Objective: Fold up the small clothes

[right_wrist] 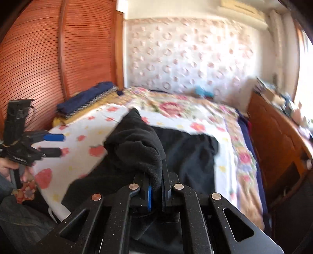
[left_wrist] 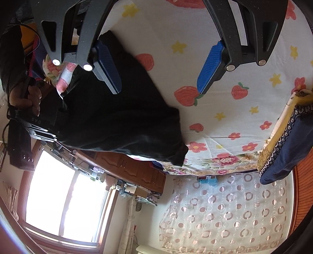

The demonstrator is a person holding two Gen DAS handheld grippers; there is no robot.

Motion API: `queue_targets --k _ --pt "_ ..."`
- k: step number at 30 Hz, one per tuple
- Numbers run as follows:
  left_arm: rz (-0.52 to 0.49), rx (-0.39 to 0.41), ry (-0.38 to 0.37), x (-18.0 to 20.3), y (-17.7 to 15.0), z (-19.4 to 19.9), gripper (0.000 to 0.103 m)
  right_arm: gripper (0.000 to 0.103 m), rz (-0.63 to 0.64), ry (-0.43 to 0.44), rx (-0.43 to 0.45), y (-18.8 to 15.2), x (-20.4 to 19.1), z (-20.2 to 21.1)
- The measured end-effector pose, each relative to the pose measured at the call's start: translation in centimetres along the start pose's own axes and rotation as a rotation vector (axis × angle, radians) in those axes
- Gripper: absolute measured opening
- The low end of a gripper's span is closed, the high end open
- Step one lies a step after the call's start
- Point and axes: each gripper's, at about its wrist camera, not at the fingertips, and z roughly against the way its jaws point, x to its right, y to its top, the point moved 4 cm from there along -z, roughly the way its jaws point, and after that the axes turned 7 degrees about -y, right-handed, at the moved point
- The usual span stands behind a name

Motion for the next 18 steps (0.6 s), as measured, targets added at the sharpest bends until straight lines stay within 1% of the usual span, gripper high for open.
queue_targets --k 3,5,7,9,10,11,13,15,18 --pt "-0.004 -0.002 -0.009 0.2 0.1 -0.4 0.08 0.006 -0.035 -0.029 -0.064 -2.2 1.6 0.1" --pt "-0.009 -0.006 -0.013 0.4 0.2 -0.7 0.08 0.006 -0.037 -0.036 -0.111 -3.3 2.0 -0.4" --pt "-0.014 -0.009 -0.013 0.6 0.2 -0.8 0.08 0.006 -0.03 -0.07 -0.142 -4.4 2.1 -0.8" --pt "-0.022 -0.013 -0.01 0.9 0.2 -0.9 0.08 0.006 -0.033 -0.107 -0.127 -4.6 2.1 -0.3" --pt "-0.025 -0.013 -0.008 1.0 0.2 -0.9 0.08 0.011 -0.04 -0.105 -0.112 -4.3 2.0 0.2" --pt "-0.026 -0.013 -0.007 1.1 0.2 -0.9 0.08 0.013 -0.048 -0.105 -0.096 -4.1 1.8 0.7" --pt "-0.028 -0.013 -0.007 1.3 0.3 -1.0 0.08 0.022 -0.054 -0.148 -0.066 -3.8 1.5 1.7" --pt "-0.033 -0.014 -0.009 1.4 0.2 -1.1 0.08 0.026 -0.064 -0.167 -0.052 -3.8 1.5 2.7" --pt "-0.033 -0.017 -0.013 1.7 0.1 -1.2 0.08 0.027 -0.067 -0.158 -0.062 -4.0 1.6 2.6"
